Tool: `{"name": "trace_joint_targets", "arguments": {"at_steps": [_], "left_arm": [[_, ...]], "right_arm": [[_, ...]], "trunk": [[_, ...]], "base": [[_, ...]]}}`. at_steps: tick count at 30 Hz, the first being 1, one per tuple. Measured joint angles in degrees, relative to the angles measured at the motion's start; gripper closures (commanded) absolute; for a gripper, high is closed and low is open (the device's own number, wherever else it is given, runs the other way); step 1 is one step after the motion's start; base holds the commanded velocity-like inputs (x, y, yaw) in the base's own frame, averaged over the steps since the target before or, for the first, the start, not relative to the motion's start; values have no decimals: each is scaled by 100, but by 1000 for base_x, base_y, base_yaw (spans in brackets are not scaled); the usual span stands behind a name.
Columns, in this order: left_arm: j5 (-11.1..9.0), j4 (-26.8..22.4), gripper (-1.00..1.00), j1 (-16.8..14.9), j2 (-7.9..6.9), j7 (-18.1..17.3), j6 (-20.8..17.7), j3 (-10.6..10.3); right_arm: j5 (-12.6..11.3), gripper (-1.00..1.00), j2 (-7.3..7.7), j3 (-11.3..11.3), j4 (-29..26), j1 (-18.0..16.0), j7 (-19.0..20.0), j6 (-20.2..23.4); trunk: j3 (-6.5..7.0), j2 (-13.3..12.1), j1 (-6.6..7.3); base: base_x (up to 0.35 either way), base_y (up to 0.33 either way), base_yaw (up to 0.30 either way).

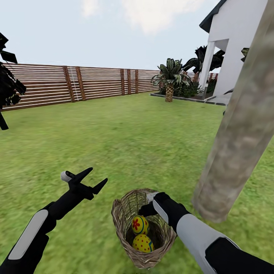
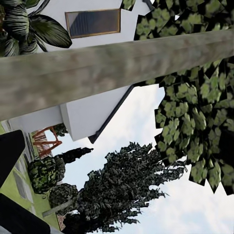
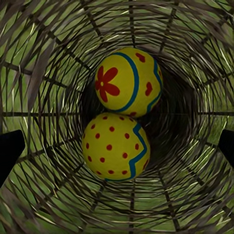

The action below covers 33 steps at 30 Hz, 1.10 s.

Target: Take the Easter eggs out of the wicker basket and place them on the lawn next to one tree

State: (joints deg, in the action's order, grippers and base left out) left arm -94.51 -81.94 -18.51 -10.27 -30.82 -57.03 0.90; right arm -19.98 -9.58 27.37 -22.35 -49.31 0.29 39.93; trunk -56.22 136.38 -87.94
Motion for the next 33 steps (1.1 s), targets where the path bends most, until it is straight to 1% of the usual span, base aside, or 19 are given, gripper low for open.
{"name": "trace_joint_targets", "arguments": {"at_steps": [17,33], "left_arm": [[-40,0,-100,0,-53,-44,-8,35],[-31,9,-100,0,-54,-37,-5,30]], "right_arm": [[-2,-100,4,1,-47,-2,43,-14],[-3,-100,-4,1,-54,-2,43,-24]], "trunk": [[-305,682,-374],[-660,704,-416]], "base": [[0,0,0],[0,0,0]]}}
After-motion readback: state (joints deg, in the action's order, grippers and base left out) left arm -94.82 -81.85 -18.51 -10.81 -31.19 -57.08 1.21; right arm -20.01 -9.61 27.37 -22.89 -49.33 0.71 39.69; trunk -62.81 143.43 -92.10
